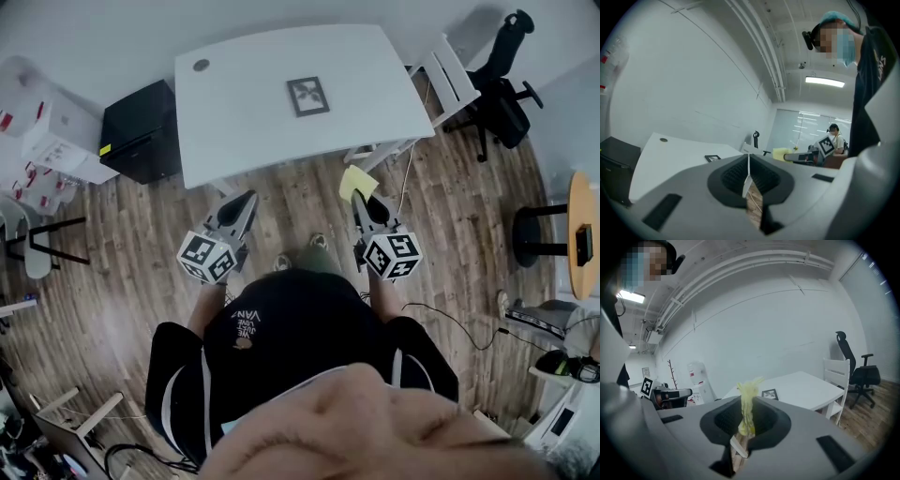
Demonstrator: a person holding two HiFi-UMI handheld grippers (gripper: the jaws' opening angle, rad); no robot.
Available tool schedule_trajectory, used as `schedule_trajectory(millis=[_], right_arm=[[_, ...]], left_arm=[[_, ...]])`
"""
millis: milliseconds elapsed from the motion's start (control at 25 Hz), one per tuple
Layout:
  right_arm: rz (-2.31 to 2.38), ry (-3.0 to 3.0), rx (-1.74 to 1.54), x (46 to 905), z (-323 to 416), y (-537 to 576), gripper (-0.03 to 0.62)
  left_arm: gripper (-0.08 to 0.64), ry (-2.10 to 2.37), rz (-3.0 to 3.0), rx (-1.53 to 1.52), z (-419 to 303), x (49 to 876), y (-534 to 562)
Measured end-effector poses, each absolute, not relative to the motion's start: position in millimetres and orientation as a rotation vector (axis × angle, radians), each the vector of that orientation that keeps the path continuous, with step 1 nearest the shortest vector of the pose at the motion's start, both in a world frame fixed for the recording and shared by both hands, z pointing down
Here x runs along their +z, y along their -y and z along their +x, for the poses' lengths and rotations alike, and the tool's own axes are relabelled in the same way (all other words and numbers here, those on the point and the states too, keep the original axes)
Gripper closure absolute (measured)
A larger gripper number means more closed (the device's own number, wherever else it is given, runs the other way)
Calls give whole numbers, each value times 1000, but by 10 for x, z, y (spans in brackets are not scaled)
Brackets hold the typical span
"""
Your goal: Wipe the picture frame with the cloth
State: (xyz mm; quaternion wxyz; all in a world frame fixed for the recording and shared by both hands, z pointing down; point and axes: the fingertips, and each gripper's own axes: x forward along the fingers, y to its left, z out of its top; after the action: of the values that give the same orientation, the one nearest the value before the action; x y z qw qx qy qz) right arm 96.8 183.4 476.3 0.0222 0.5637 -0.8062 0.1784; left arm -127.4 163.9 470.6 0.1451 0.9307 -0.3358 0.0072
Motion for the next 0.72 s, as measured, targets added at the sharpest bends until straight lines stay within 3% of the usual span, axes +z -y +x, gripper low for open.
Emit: schedule_trajectory(millis=[720], right_arm=[[1615, 2591, 560, 4760, 1531, -866, 548]], left_arm=[[541, 1149, 2614, 3, -731, 4687, -833]])
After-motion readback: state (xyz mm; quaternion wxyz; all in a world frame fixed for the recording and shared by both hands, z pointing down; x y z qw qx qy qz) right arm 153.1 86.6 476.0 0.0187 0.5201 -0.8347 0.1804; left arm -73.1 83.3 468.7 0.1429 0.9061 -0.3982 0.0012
